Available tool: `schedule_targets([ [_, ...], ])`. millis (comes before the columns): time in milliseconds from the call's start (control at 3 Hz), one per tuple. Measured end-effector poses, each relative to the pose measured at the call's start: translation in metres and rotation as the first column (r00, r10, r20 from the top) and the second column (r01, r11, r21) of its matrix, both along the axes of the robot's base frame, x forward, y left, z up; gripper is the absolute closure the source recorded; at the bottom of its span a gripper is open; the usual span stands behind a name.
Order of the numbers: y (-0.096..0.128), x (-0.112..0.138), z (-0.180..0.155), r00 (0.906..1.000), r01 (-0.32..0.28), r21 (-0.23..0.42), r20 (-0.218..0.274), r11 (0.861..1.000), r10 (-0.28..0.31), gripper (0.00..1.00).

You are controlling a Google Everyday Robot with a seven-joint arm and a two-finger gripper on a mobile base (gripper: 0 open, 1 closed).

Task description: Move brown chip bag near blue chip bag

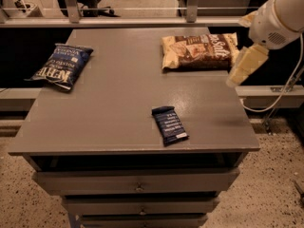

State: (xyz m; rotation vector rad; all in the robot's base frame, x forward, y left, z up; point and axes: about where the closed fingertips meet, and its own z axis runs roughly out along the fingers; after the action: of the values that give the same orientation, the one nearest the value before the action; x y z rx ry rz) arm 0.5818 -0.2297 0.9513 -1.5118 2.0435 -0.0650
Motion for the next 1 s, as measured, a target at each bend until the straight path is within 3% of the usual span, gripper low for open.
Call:
schedule_targets([
  [333,0.008,0.057,-0.008,0.9979,-0.017,0.102,0.063,0.995,0.01,0.0],
  [667,0.022,0.1,-0.017,0.9961,-0.031,0.185,0.087,0.982,0.015,0.0],
  [1000,0.04,0.132,-0.035,0.9969,-0.035,0.238,0.077,0.971,0.017,0.0],
])
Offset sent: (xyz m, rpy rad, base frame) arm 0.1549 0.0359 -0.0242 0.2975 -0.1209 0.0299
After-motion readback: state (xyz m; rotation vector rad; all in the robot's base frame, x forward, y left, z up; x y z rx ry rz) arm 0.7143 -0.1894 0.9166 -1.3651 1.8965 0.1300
